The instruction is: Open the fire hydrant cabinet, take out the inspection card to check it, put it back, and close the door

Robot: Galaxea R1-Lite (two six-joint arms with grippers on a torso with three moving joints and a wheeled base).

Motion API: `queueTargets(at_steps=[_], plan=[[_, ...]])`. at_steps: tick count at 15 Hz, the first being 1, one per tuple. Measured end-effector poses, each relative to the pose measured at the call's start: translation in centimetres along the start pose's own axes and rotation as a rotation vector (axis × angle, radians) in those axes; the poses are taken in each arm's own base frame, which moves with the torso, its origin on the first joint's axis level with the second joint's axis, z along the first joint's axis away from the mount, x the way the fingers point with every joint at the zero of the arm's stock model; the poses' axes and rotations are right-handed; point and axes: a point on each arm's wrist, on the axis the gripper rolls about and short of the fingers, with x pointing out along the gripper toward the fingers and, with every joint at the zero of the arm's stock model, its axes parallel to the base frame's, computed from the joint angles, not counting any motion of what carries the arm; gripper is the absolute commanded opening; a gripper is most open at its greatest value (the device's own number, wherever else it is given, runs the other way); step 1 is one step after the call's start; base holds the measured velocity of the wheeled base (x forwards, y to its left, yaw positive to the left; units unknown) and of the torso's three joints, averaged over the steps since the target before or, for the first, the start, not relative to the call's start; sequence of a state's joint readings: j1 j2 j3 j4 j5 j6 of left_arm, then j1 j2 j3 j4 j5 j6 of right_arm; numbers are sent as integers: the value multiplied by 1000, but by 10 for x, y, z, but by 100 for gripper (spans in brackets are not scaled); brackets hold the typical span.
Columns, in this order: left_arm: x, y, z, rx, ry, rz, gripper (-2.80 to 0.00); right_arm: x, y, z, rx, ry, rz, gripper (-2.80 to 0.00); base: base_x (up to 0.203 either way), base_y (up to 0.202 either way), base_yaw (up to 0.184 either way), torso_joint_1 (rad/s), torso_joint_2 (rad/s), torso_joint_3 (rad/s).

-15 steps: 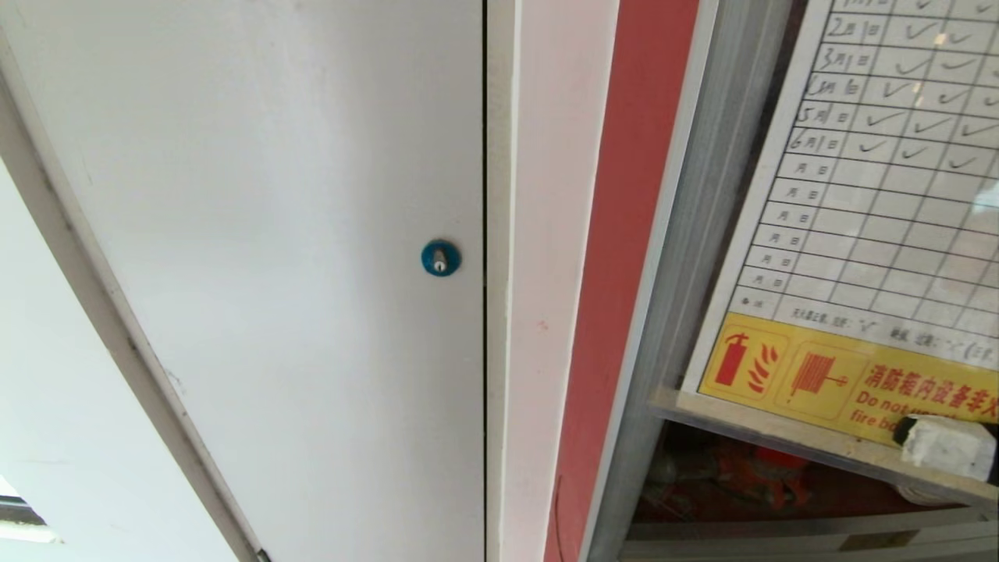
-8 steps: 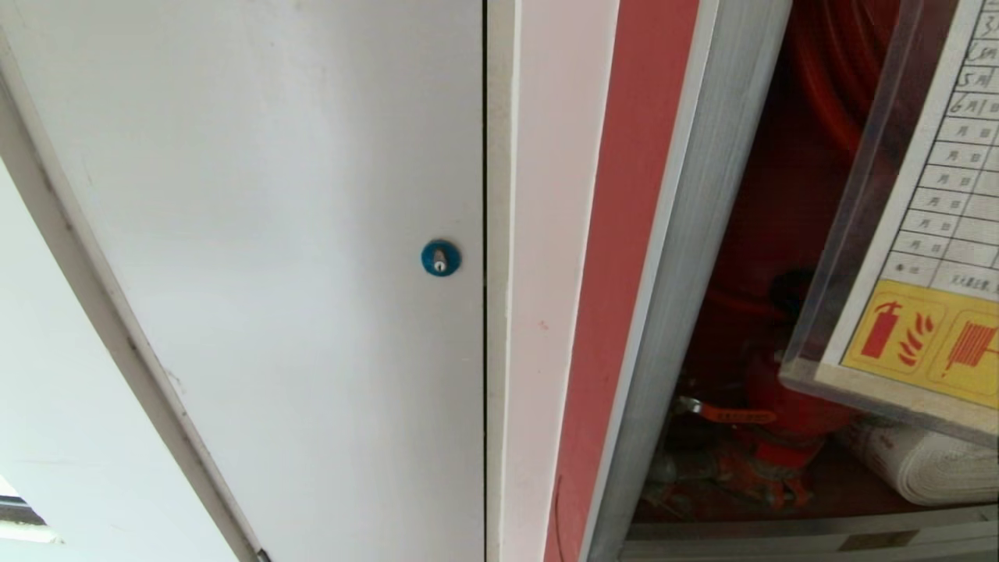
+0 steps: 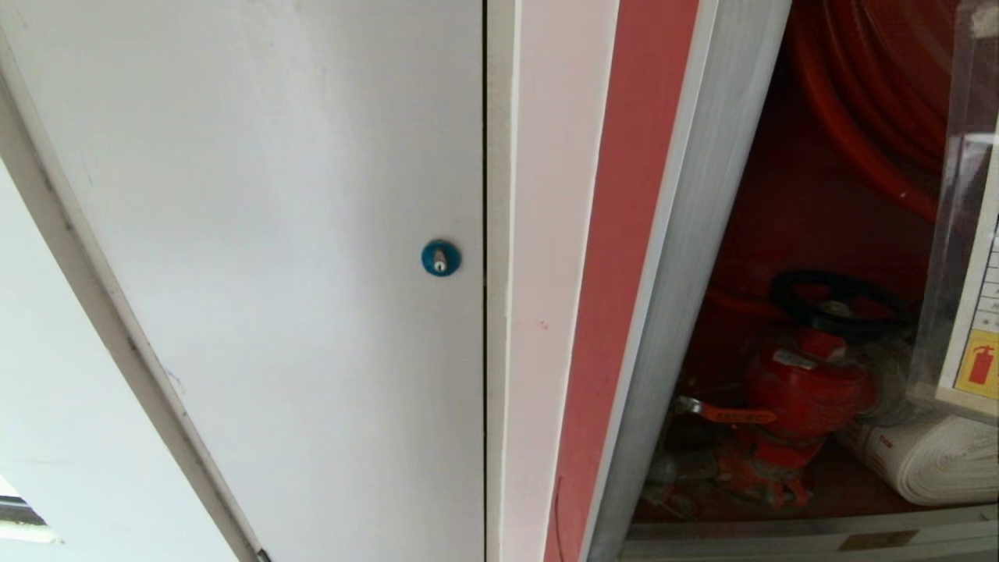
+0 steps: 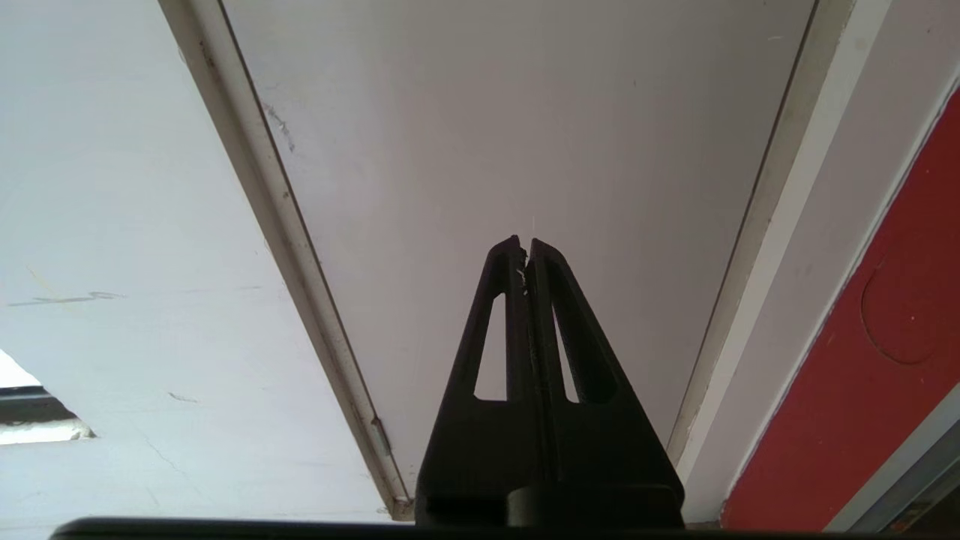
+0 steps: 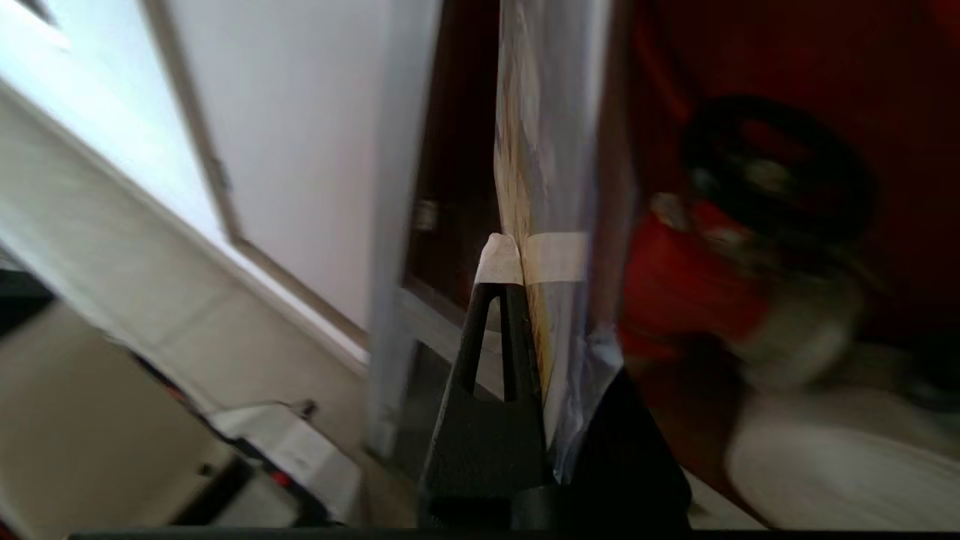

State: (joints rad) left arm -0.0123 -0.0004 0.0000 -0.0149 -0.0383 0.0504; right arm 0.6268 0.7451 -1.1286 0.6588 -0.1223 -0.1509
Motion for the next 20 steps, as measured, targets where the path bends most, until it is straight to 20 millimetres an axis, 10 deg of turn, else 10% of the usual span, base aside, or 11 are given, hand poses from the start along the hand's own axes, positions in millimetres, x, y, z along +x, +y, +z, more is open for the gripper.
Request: queueTargets(at_steps=[20], plan=[[0, 0, 0, 0, 0, 0, -280, 37, -29, 31, -761, 606, -636, -280, 0, 0, 0, 0, 0, 0]])
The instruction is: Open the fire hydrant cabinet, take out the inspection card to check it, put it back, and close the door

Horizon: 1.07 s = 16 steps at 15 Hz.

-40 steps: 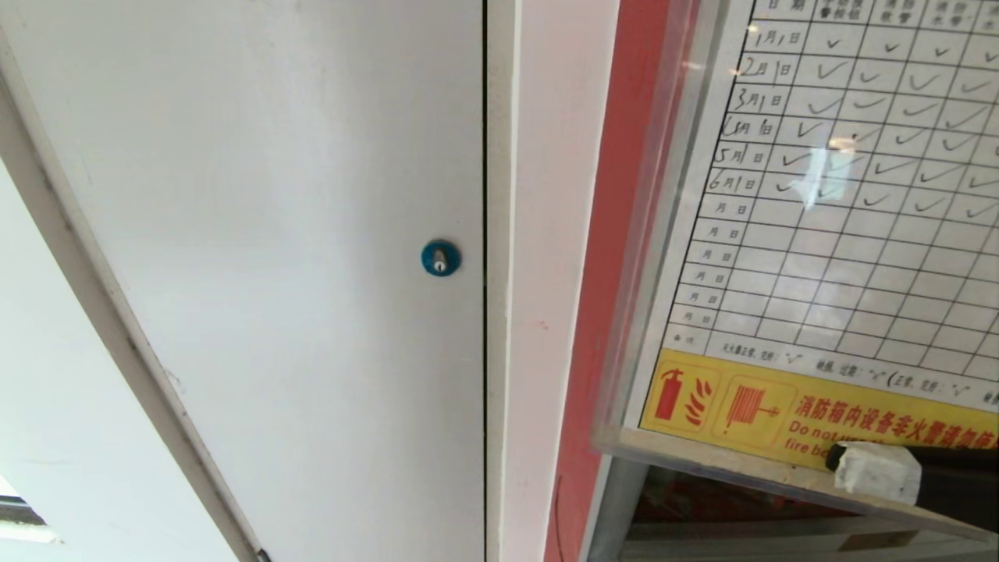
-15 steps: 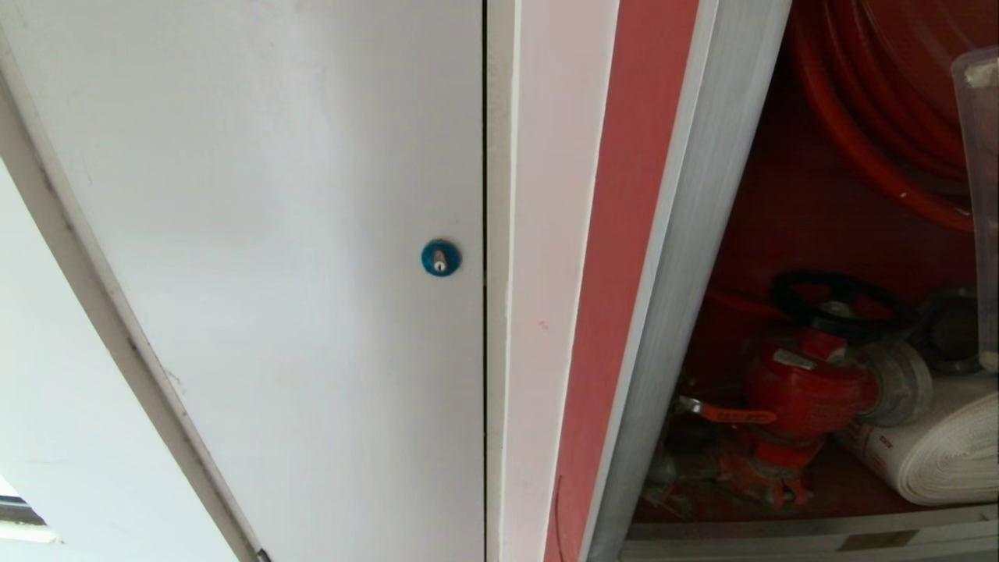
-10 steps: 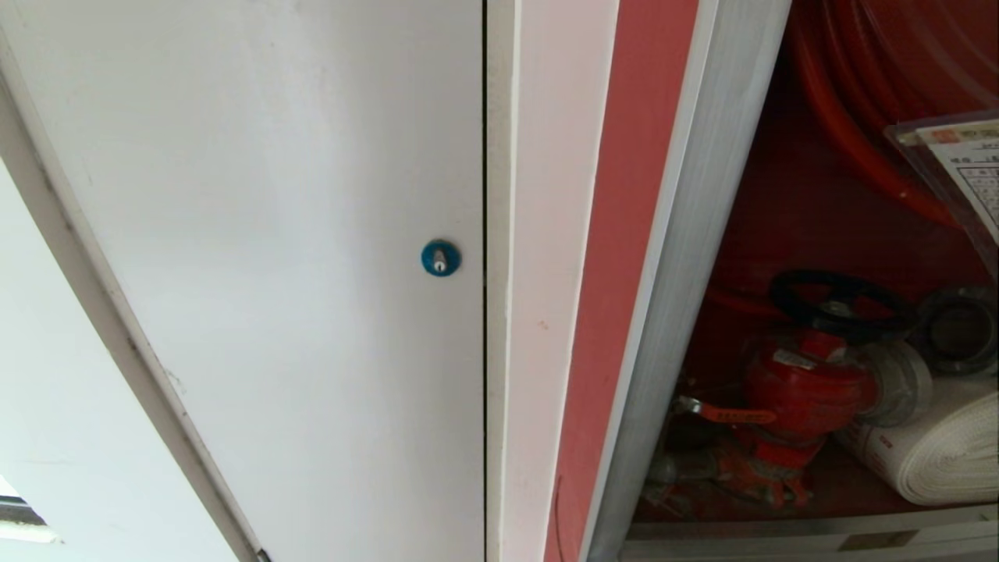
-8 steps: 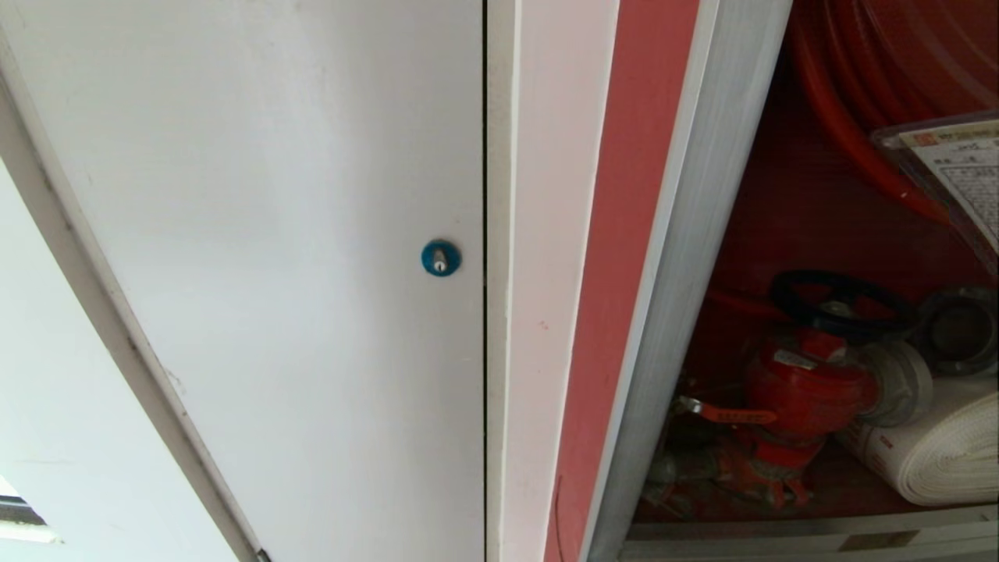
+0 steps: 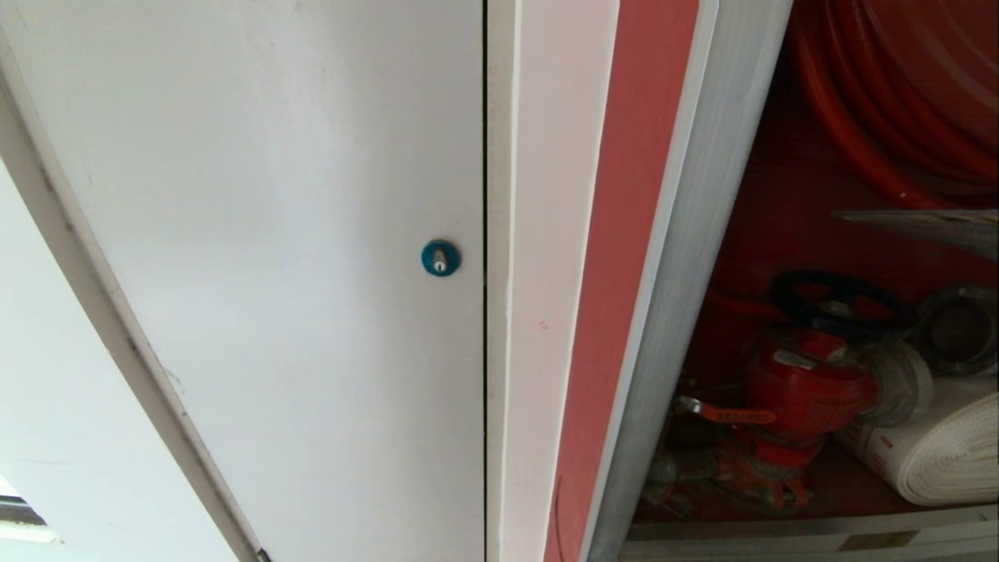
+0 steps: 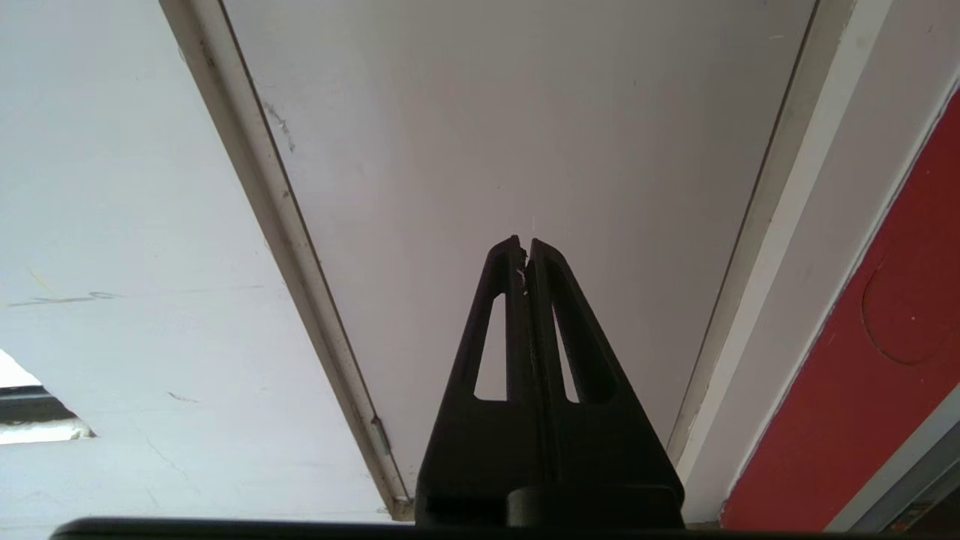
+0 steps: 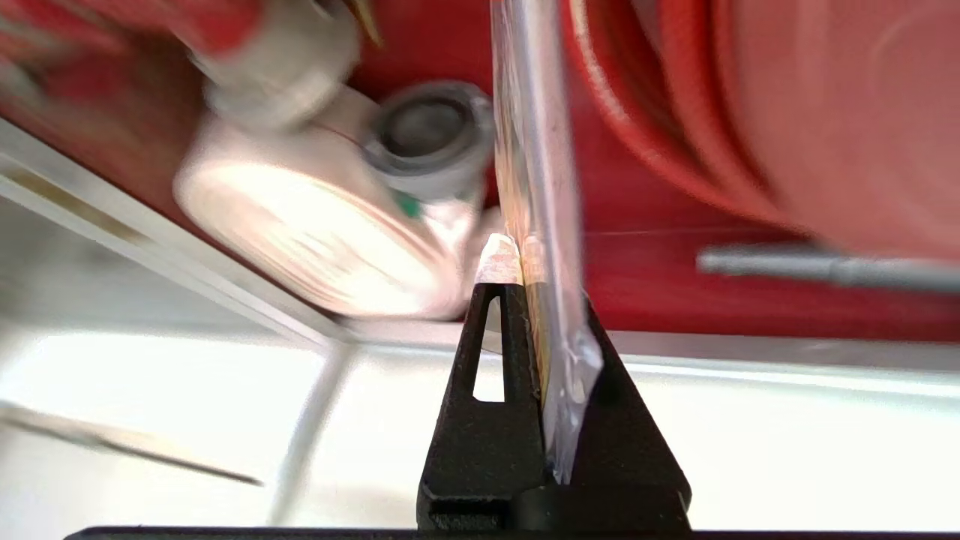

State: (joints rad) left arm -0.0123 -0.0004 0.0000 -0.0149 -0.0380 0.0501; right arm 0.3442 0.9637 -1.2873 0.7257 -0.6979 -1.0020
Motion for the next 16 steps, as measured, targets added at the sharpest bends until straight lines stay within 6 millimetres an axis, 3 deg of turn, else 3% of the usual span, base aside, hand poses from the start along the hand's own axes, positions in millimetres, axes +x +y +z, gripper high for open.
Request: queueTargets(at_steps=[7, 16], plan=[[0, 0, 0, 0, 0, 0, -280, 31, -6, 15, -122, 13, 87, -280, 0, 0, 0, 0, 0, 0], [0, 0, 0, 0, 0, 0, -280, 89, -30, 1, -156, -146, 117, -280, 0, 0, 0, 0, 0, 0]])
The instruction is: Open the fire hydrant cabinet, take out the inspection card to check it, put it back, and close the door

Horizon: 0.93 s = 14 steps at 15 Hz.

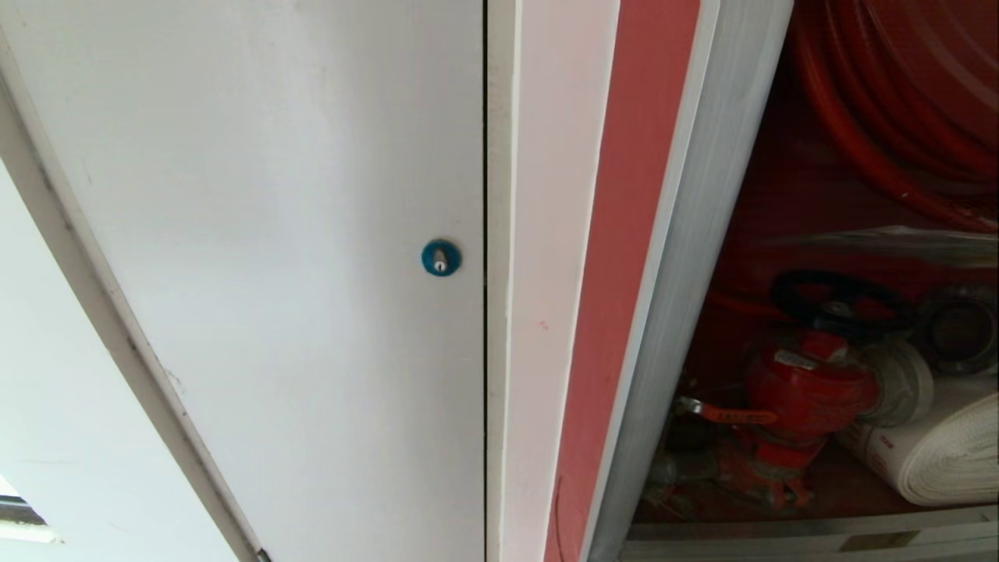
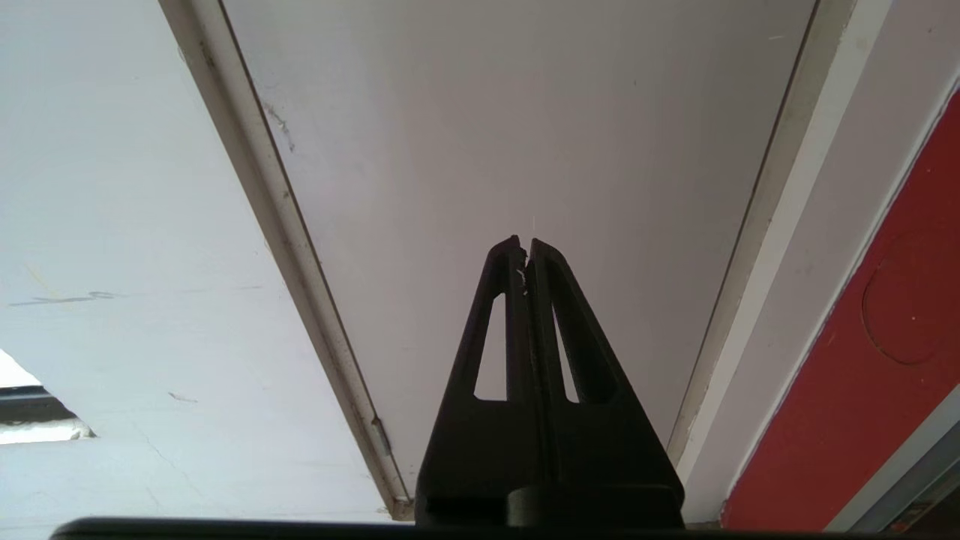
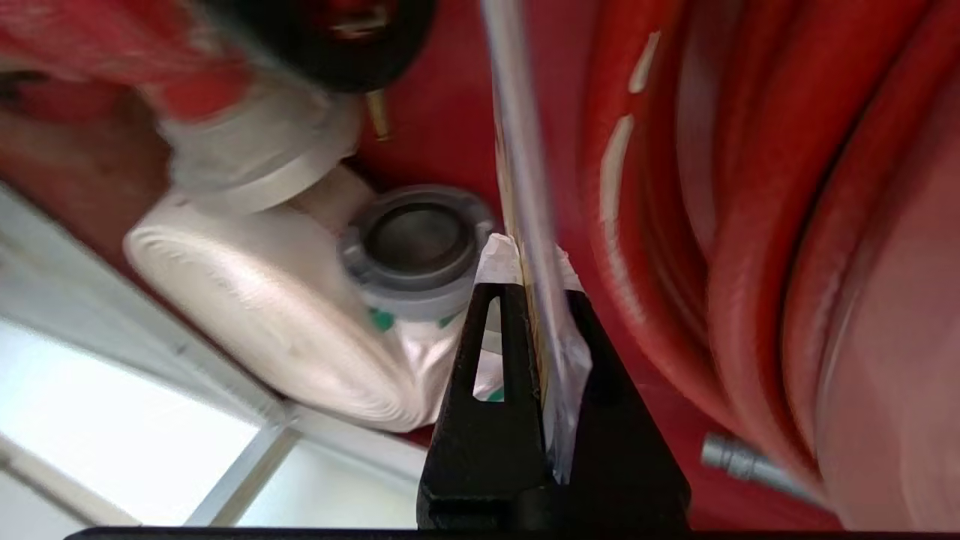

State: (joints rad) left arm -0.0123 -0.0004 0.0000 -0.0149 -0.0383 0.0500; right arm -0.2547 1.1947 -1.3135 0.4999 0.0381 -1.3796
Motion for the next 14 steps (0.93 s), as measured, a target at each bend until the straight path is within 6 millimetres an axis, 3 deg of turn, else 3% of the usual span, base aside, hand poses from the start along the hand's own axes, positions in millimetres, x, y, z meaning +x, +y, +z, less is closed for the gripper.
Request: queueTargets(at_steps=[7, 14], plan=[[0, 0, 0, 0, 0, 0, -280, 22, 3, -4, -60, -43, -1, -280, 0, 0, 0, 0, 0, 0], [0, 0, 0, 0, 0, 0, -280, 29, 13, -6, -58, -72, 42, -280, 0, 0, 0, 0, 0, 0]])
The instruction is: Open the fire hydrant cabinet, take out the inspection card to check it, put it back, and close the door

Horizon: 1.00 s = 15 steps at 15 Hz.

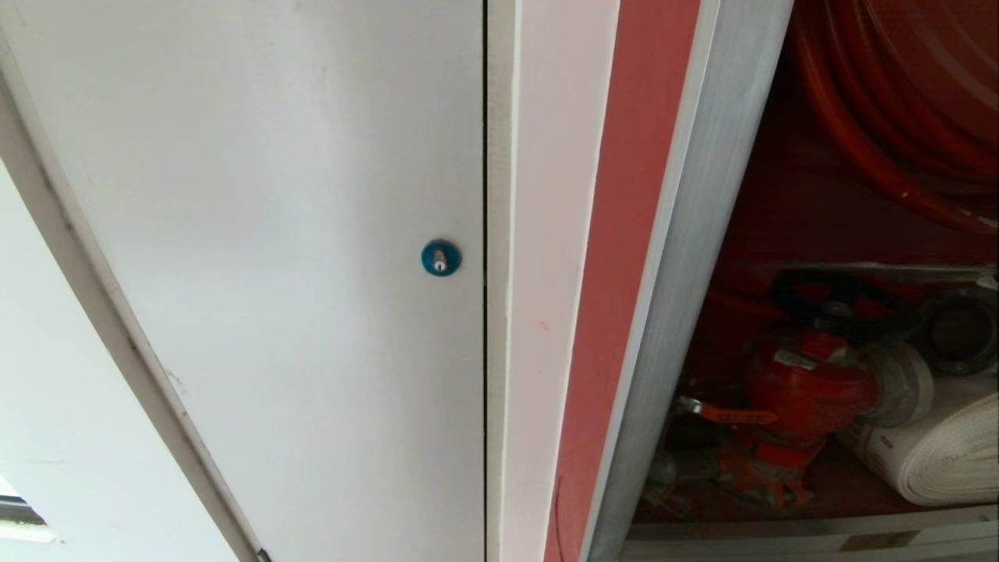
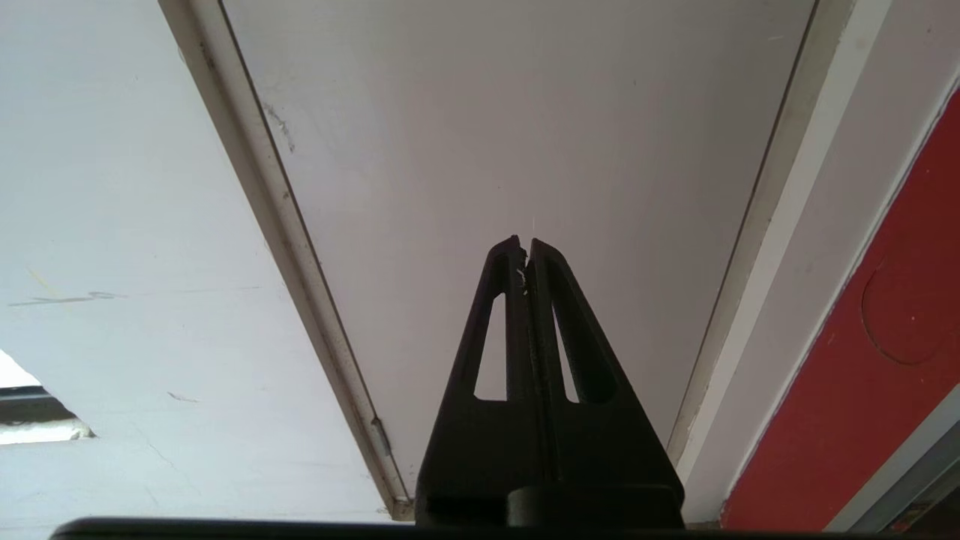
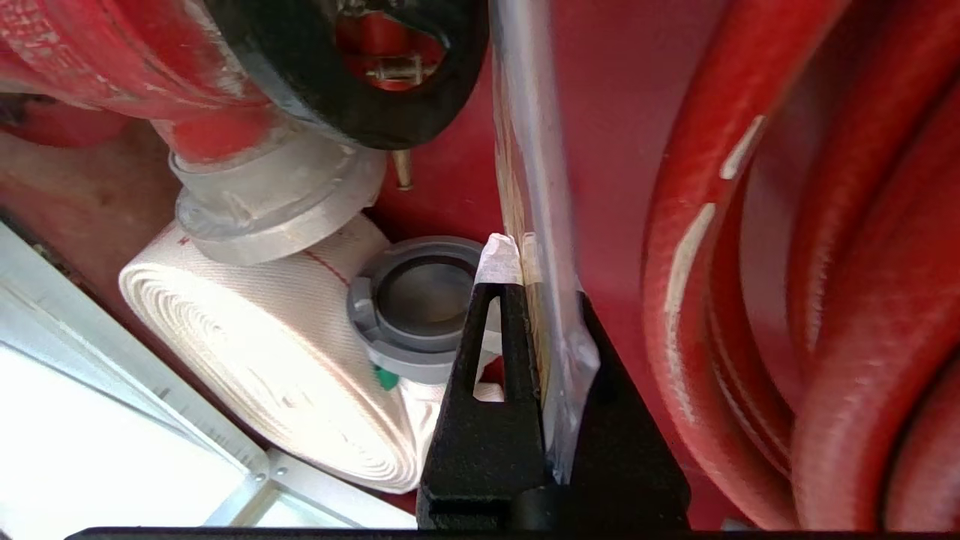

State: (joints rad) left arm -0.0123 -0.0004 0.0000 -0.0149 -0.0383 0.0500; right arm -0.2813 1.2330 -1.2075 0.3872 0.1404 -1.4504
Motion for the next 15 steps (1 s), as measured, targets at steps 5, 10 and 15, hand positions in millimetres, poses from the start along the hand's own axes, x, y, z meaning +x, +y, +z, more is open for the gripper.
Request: queueTargets(at_steps=[5, 10, 15], plan=[[0, 0, 0, 0, 0, 0, -280, 12, -5, -1, -9, 2, -68, -280, 0, 0, 0, 0, 0, 0], [0, 0, 0, 0, 0, 0, -280, 27, -2, -6, -38, 39, -70, -280, 0, 0, 0, 0, 0, 0], [0, 0, 0, 0, 0, 0, -280, 31, 5, -11, -73, 65, -40, -280, 0, 0, 0, 0, 0, 0]])
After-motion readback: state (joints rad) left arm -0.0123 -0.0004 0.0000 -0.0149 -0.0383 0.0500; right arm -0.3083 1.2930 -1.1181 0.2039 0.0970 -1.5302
